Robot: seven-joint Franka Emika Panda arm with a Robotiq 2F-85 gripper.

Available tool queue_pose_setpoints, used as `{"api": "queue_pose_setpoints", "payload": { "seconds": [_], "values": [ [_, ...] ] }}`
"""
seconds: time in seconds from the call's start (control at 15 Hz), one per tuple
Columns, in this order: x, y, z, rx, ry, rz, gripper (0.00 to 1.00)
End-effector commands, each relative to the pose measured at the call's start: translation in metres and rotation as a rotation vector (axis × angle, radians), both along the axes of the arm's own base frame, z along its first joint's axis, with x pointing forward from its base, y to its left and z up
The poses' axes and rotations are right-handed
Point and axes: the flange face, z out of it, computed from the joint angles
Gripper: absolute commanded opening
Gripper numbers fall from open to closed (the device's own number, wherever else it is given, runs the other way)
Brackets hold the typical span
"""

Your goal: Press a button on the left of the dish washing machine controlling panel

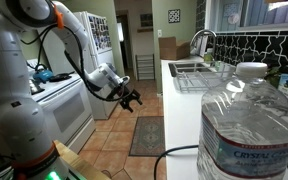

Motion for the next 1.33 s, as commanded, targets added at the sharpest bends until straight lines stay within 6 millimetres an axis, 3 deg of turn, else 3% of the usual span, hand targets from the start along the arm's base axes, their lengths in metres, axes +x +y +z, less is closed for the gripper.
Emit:
{"api": "queue_pose_setpoints", "payload": {
  "seconds": [0.0, 0.27, 0.73, 1.07, 1.13, 1.2, 1.27],
  "values": [
    [0.007, 0.000, -0.006, 0.011, 0.000, -0.004, 1.00],
    [0.024, 0.000, -0.022, 0.022, 0.004, -0.014, 1.00],
    [0.025, 0.000, -0.021, 0.022, 0.001, -0.013, 1.00],
    [0.050, 0.011, -0.042, -0.019, 0.016, -0.002, 1.00],
    [0.057, 0.013, -0.045, -0.027, 0.006, 0.006, 0.75],
    [0.062, 0.015, -0.050, -0.031, 0.010, 0.012, 0.74],
    [0.069, 0.015, -0.053, -0.046, 0.001, 0.018, 0.66]
  ]
}}
